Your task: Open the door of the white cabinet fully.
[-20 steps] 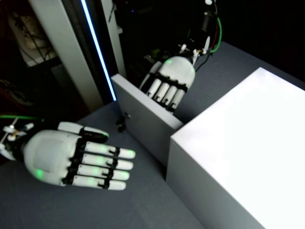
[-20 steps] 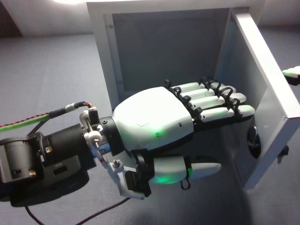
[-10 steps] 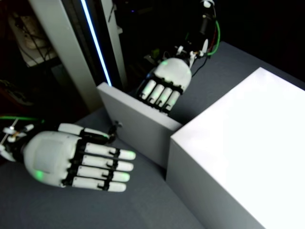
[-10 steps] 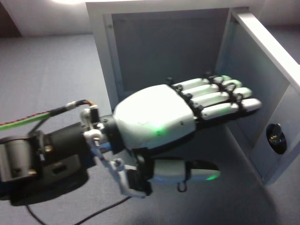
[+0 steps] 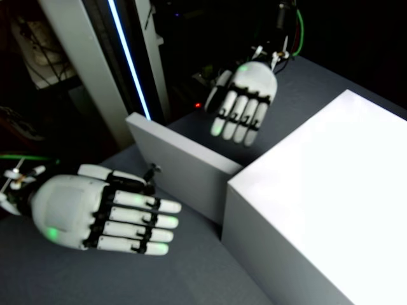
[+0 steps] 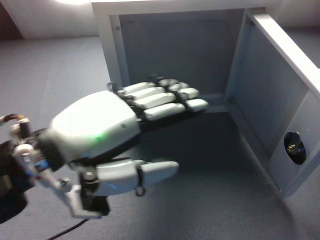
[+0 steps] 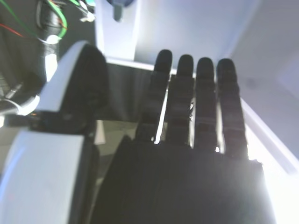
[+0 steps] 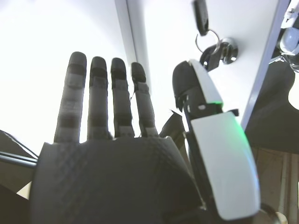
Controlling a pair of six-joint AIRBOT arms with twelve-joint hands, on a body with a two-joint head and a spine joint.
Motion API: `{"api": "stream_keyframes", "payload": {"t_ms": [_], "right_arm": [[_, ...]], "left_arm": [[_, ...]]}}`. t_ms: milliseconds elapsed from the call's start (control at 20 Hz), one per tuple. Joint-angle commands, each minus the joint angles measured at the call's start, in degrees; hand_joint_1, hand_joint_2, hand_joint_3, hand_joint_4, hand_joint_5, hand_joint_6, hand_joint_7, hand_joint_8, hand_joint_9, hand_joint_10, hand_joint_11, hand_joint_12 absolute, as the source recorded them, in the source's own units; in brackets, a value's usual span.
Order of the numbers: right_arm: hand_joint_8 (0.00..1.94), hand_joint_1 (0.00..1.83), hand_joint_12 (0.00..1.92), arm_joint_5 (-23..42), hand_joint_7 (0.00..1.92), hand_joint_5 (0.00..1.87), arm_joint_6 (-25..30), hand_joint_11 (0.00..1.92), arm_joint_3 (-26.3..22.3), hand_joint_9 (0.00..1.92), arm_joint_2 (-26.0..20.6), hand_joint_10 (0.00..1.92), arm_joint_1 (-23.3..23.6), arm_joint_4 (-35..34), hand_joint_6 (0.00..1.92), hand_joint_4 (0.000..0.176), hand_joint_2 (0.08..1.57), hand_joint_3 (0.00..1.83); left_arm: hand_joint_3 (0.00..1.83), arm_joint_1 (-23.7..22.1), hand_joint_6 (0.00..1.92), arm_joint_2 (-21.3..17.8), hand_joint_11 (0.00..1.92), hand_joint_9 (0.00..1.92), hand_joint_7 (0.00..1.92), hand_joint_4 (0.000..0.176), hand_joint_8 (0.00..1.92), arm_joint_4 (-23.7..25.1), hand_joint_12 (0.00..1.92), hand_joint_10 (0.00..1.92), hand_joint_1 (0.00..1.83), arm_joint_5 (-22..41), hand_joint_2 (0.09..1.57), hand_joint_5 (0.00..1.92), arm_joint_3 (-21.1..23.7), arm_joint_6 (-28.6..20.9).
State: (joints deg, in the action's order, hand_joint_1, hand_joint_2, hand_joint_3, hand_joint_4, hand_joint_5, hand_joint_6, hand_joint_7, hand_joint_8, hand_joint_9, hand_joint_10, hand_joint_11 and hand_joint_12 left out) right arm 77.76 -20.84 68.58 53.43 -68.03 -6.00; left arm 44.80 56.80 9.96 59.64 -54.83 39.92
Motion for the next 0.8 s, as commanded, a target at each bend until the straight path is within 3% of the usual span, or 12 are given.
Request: {"api": "stream_keyframes", "payload": {"t_ms": [0,200,250,300,450,650,750], "right_arm": [[0.0,0.61,0.01,7.88,0.28,0.28,0.48,0.25,0.17,0.26,-0.48,0.0,0.61,-1.93,0.0,0.0,1.38,0.0],[0.0,0.58,0.01,9.18,0.3,0.29,0.48,0.25,-0.22,0.27,-1.25,0.0,0.6,-3.04,0.0,0.0,1.37,0.0],[0.0,0.56,0.0,9.76,0.26,0.29,0.48,0.18,-0.29,0.21,-1.27,0.0,0.59,-3.59,0.0,0.017,1.35,0.0],[0.0,0.59,0.0,10.46,0.24,0.28,0.48,0.18,-0.39,0.19,-1.35,0.0,0.54,-4.16,0.0,0.0,1.36,0.0],[0.0,0.71,0.03,13.14,0.23,0.27,0.47,0.23,-0.85,0.21,-1.75,0.0,0.14,-5.87,0.0,0.0,1.39,0.0],[0.0,0.72,0.01,17.82,0.23,0.26,0.47,0.13,-1.62,0.16,-2.21,0.0,-0.36,-7.91,0.0,0.0,1.41,0.01],[0.01,0.78,0.05,19.93,0.25,0.27,0.47,0.2,-1.76,0.2,-2.32,0.01,-0.36,-8.5,0.0,0.0,1.43,0.0]], "left_arm": [[0.0,0.54,0.0,-0.98,0.16,0.13,0.13,0.0,0.0,-2.28,0.03,0.0,0.2,10.98,1.44,0.17,0.61,0.58],[0.01,5.91,0.0,-4.81,0.13,0.11,0.13,0.0,0.01,-8.75,0.01,0.0,0.15,17.58,1.45,0.17,2.77,2.58],[0.0,7.43,0.0,-6.05,0.14,0.1,0.11,0.0,0.0,-10.81,0.02,0.01,0.03,19.46,1.45,0.13,3.47,3.82],[0.0,8.97,0.0,-7.2,0.12,0.07,0.07,0.0,0.0,-12.76,0.02,0.0,0.06,21.32,1.45,0.1,4.06,4.81],[0.0,13.77,0.01,-9.92,0.12,0.08,0.07,0.0,0.0,-18.88,0.02,0.0,0.26,27.56,1.4,0.12,5.5,7.27],[0.0,16.64,0.01,-10.95,0.0,0.0,0.01,0.0,0.0,-24.62,0.0,0.0,0.27,34.46,1.37,0.06,5.74,8.33],[0.0,16.65,0.01,-11.16,0.0,0.0,0.04,0.0,0.01,-25.95,0.0,0.0,0.48,36.03,1.36,0.12,5.31,8.47]]}}
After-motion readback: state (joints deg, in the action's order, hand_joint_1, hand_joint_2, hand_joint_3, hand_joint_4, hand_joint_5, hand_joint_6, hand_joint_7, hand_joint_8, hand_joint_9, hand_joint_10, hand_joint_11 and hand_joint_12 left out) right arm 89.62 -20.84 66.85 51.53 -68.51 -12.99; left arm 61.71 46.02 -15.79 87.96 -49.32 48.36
